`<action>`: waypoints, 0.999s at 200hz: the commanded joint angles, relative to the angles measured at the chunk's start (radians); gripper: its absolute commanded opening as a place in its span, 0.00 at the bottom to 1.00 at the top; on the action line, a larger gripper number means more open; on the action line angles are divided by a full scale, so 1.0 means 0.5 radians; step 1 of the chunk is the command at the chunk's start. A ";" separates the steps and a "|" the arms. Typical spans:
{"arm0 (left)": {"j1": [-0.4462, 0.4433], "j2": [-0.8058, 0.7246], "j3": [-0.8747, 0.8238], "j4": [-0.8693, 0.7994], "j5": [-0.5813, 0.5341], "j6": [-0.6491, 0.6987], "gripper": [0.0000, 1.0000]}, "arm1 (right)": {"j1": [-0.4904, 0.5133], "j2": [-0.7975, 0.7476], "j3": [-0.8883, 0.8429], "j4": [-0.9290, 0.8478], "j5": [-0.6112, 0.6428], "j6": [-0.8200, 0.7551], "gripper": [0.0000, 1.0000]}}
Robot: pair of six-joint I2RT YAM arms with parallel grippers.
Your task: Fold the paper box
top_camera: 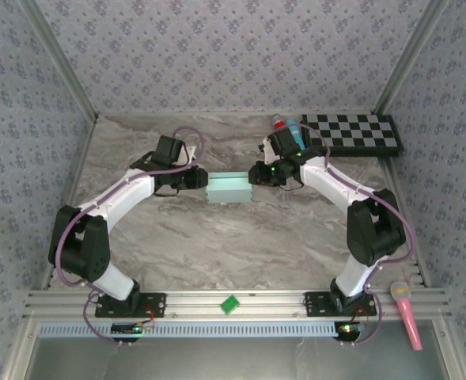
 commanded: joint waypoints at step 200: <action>-0.034 0.023 -0.001 0.059 0.078 -0.011 0.27 | -0.012 0.009 -0.008 0.075 -0.205 0.055 0.21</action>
